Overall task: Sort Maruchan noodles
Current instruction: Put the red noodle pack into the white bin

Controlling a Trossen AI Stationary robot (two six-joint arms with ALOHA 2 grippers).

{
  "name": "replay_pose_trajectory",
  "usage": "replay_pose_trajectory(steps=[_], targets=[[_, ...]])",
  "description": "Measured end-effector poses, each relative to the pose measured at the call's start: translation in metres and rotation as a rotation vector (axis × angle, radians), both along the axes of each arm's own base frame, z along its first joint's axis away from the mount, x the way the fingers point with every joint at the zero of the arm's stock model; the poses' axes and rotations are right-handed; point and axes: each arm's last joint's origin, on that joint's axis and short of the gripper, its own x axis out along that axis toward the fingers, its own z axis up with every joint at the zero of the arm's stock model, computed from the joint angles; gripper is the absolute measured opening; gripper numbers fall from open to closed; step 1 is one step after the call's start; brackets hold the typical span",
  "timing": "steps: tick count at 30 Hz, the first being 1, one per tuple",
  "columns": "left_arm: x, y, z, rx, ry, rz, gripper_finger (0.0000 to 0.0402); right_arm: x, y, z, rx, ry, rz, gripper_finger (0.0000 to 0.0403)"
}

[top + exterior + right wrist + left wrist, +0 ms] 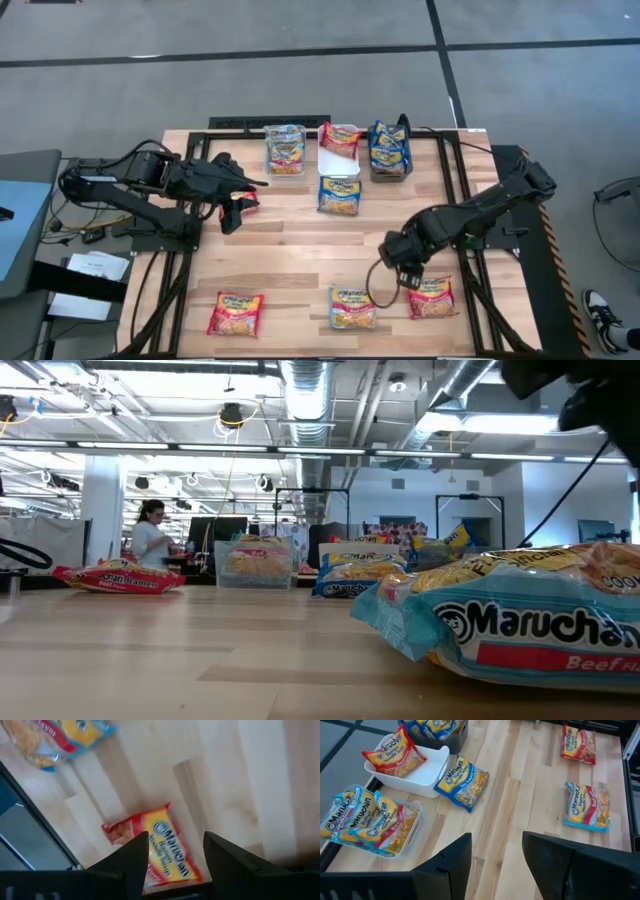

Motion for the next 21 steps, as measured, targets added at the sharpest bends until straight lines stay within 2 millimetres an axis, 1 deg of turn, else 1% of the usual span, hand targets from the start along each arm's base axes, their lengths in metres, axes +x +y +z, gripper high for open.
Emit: replay_pose_trajectory(steps=[7, 16, 18, 21], targets=[[0.0, 0.0, 0.0, 0.004, 0.001, -0.003, 0.0164, -0.015, 0.026, 0.0, -0.005, 0.035, -0.047, 0.0212], [0.0, 0.0, 0.0, 0.003, 0.001, -0.004, 0.0164, -0.04, 0.06, 0.0, 0.003, 0.081, -0.083, 0.0212], [0.0, 0.0, 0.0, 0.003, 0.0, -0.004, 0.0164, -0.044, 0.066, -0.005, 0.009, 0.08, -0.1, 0.0212], [0.0, 0.0, 0.0, 0.003, 0.0, -0.005, 0.0164, -0.051, 0.072, -0.019, 0.009, 0.09, -0.132, 0.0212]])
